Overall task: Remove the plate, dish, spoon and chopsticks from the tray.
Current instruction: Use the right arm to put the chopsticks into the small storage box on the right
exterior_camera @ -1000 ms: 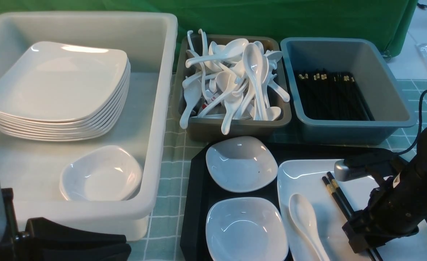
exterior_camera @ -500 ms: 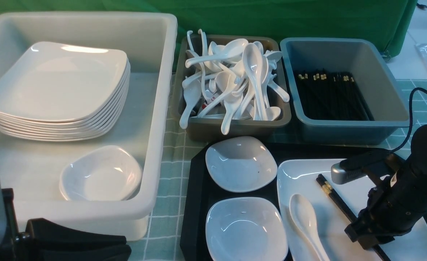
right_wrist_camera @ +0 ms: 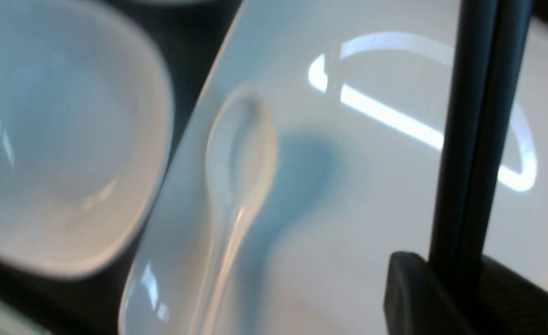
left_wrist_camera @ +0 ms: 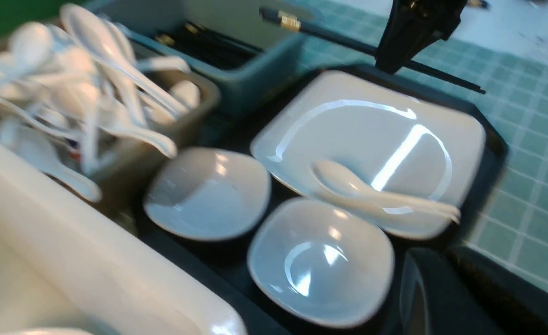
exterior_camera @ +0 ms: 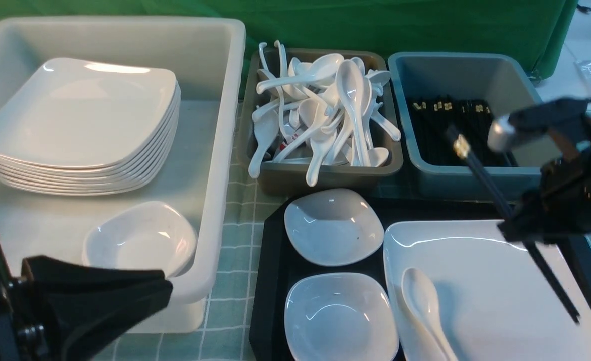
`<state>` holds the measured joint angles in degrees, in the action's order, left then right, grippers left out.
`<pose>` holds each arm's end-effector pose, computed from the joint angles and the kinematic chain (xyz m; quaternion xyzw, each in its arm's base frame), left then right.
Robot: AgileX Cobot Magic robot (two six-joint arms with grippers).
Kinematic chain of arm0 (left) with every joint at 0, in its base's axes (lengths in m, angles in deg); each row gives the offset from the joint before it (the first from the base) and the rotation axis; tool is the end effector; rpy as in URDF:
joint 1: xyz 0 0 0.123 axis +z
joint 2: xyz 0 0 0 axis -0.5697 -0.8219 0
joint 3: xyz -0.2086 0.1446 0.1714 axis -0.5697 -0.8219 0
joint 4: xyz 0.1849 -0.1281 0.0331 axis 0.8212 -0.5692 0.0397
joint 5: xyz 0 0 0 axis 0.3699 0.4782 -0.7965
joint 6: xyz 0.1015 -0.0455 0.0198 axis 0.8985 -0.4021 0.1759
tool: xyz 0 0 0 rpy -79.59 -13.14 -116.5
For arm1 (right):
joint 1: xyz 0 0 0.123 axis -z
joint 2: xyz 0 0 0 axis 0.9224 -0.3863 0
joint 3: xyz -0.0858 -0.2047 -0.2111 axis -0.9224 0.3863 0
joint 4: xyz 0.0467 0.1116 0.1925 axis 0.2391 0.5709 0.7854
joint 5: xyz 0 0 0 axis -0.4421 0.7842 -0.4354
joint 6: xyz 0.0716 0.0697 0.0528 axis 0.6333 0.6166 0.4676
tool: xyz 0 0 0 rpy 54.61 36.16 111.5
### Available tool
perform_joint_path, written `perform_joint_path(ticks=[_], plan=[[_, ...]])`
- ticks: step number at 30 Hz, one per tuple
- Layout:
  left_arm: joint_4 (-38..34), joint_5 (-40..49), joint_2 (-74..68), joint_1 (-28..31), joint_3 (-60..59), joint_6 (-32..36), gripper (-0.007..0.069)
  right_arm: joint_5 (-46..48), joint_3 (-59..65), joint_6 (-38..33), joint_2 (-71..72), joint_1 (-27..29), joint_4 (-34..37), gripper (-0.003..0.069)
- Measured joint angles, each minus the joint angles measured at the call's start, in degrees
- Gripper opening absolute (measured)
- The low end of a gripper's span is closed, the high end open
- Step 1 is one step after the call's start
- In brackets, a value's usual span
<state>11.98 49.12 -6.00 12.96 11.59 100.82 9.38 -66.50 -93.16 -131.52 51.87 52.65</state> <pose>0.0615 -0.0713 0.3376 0.3695 0.7267 -0.1870 0.5481 0.2714 0.0851 0.3122 -0.2160 0.9192 0.0582 0.3240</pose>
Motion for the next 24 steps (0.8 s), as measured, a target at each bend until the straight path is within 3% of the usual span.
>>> perform_joint_path(ticks=[6, 11, 17, 19, 20, 21, 24], plan=[[-0.12, -2.88, 0.00, 0.00, 0.00, 0.00, 0.0017, -8.24, -16.42, -0.08, -14.54, 5.62, 4.96, 0.0129], [-0.33, -2.66, 0.00, 0.00, 0.00, -0.07, 0.0017, -8.94, -34.60, 0.26, -30.16, 8.60, 6.48, 0.0129], [-0.47, -2.01, 0.00, 0.00, 0.00, -0.02, 0.0017, -6.16, -48.87, 7.13, -42.53, 10.87, 6.29, 0.0134], [-0.47, -1.49, 0.00, 0.00, 0.00, -0.02, 0.0017, -4.56, -50.03, 8.43, -44.16, 11.15, 5.82, 0.0176], [-0.14, -1.15, 0.00, 0.00, 0.00, -0.02, 0.0017, -2.77, -50.34, 9.12, -44.65, 11.20, 5.58, 0.0258], [-0.14, -1.08, 0.00, 0.00, 0.00, -0.02, 0.0017, -2.53, -50.36, 9.23, -44.64, 11.21, 5.49, 0.0270], [1.08, -0.68, 0.00, 0.00, 0.00, -0.02, 0.0017, 1.34, -50.51, 9.16, -43.72, 11.21, 5.44, 0.0447]])
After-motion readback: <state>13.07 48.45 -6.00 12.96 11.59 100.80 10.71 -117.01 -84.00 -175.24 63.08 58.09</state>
